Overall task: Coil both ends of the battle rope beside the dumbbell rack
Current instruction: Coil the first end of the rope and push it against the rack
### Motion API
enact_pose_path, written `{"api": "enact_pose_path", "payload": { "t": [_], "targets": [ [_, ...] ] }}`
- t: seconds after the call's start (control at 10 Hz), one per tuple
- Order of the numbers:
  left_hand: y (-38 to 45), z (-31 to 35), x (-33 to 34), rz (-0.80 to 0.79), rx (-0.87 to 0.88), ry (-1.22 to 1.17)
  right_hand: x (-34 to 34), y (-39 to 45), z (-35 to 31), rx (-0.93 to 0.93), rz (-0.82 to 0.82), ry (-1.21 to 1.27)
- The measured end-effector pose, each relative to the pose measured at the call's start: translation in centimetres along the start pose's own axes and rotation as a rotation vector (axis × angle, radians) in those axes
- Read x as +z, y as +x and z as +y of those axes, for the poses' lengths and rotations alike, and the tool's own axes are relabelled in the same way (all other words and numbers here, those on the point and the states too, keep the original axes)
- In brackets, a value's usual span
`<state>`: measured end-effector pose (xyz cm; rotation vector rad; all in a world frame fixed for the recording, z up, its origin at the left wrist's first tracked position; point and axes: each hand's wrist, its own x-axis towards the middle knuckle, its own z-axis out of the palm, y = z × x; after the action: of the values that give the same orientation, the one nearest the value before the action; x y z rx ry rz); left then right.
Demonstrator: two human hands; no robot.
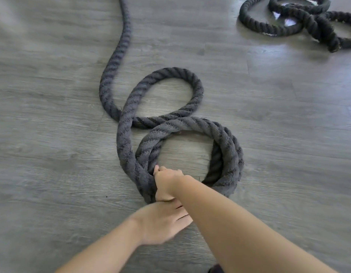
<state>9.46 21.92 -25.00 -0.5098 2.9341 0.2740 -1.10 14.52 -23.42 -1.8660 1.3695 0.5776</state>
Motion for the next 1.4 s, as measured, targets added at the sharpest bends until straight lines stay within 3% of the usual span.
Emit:
{"api": "enact_pose_path", "payload": {
  "t": [0.1,0.2,0.3,0.4,0.7,0.8,0.9,1.0,1.1,1.2,1.3,1.4],
  "targets": [
    [-1.7,-4.0,-1.2,0.2,0.277,0.12,-0.1,-0.3,1.4,-0.048,-0.035,-0.146],
    [-1.7,-7.4,-2.3,0.202,0.119,0.138,0.3,-0.9,1.7,-0.059,-0.05,-0.186],
    [-1.5,-10.5,-3.4,-0.17,-0.067,0.275,1.0,-1.4,1.5,-0.057,-0.08,-0.204],
    [-0.7,-11.1,-2.6,-0.384,-0.106,0.299,1.6,-1.7,0.8,0.008,-0.155,-0.218],
    [0.4,-6.5,-0.8,-0.254,-0.396,0.139,0.3,-3.1,1.3,0.028,-0.137,-0.257],
    [3.6,-2.8,-1.4,-0.236,-0.577,-0.027,-2.2,-5.1,2.9,0.073,-0.217,-0.234],
    [6.7,0.3,-2.1,-0.314,-0.735,-0.158,-3.9,-5.1,5.2,0.16,-0.113,-0.135],
    [11.3,3.4,-3.0,-0.313,-0.907,-0.267,-4.5,-4.2,6.1,0.255,0.153,0.231],
    [11.9,3.3,-3.4,-0.541,-0.964,-0.329,-4.1,-3.0,4.7,0.189,0.091,0.402],
    [8.2,-1.1,-3.7,-1.002,-0.704,-0.321,2.8,0.4,0.4,0.261,0.006,0.275],
    [5.2,-1.0,-3.9,-0.982,-0.383,0.067,4.3,1.3,-0.5,0.407,0.173,0.27],
    [-1.6,1.1,-0.1,-0.236,0.025,0.402,5.2,1.0,-2.2,0.257,0.098,0.174]
  ]
}}
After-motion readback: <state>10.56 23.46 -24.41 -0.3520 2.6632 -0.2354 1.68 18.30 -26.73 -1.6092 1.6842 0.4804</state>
